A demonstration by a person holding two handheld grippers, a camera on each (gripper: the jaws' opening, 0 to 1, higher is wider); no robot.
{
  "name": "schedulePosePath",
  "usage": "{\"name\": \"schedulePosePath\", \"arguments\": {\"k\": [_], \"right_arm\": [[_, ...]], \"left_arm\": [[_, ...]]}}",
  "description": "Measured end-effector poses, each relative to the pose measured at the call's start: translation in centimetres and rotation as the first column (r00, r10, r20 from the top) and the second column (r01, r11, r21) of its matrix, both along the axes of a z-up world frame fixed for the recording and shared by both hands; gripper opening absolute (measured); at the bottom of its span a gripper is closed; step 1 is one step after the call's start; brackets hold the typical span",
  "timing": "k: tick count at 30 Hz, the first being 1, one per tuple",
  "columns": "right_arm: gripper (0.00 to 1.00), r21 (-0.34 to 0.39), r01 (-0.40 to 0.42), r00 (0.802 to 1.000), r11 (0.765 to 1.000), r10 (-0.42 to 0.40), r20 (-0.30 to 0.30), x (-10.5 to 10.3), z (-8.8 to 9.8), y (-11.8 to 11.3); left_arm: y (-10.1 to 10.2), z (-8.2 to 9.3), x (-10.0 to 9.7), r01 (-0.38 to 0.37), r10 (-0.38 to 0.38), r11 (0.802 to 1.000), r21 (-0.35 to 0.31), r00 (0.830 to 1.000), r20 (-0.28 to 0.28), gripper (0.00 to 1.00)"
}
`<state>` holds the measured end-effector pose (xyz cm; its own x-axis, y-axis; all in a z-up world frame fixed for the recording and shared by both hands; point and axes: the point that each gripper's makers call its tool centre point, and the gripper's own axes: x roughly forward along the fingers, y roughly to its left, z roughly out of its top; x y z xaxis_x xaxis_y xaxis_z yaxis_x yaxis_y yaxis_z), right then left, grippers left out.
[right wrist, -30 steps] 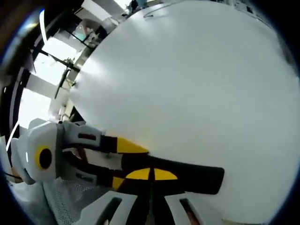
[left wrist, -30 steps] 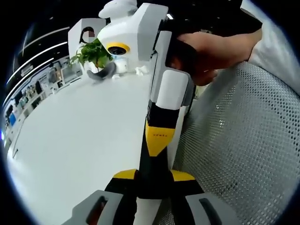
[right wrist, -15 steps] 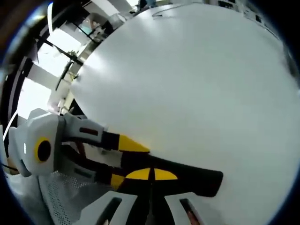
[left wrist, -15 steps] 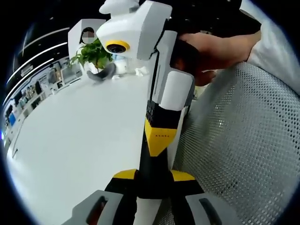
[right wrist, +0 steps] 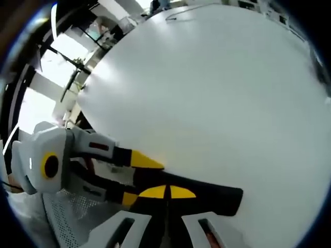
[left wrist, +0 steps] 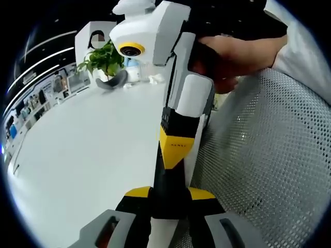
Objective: Press the specified remote control buttons in sequence, fully releasing each button before pressing the next.
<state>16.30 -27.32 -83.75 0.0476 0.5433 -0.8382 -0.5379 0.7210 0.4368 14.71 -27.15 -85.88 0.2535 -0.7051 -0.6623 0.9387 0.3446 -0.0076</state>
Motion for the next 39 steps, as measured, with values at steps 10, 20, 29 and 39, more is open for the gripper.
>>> {"name": "schedulePosePath", "arguments": {"k": [10,20,29,39], "right_arm": [[0.0,0.188,0.126,0.948,0.974,-0.174,0.267,3.2,6.1,-1.1],[0.0,0.204,0.235,0.785,0.95,-0.309,0.536,4.3,10.4,-5.6],[0.13,0.216,0.238,0.681,0.947,-0.322,0.658,5.6,11.6,-6.0],[0.57,0.217,0.199,0.587,0.956,-0.294,0.754,6.0,12.8,-5.8]], "left_arm": [[0.0,0.0,0.0,0.0,0.0,1.0,0.004,1.0,0.001,0.25],[-0.1,0.0,0.0,-0.004,0.004,1.0,0.002,1.0,-0.001,0.25],[-0.1,0.0,0.0,-0.005,0.005,1.0,0.003,1.0,-0.001,0.25],[-0.1,0.0,0.0,-0.002,0.003,1.0,0.007,1.0,-0.002,0.25]]}}
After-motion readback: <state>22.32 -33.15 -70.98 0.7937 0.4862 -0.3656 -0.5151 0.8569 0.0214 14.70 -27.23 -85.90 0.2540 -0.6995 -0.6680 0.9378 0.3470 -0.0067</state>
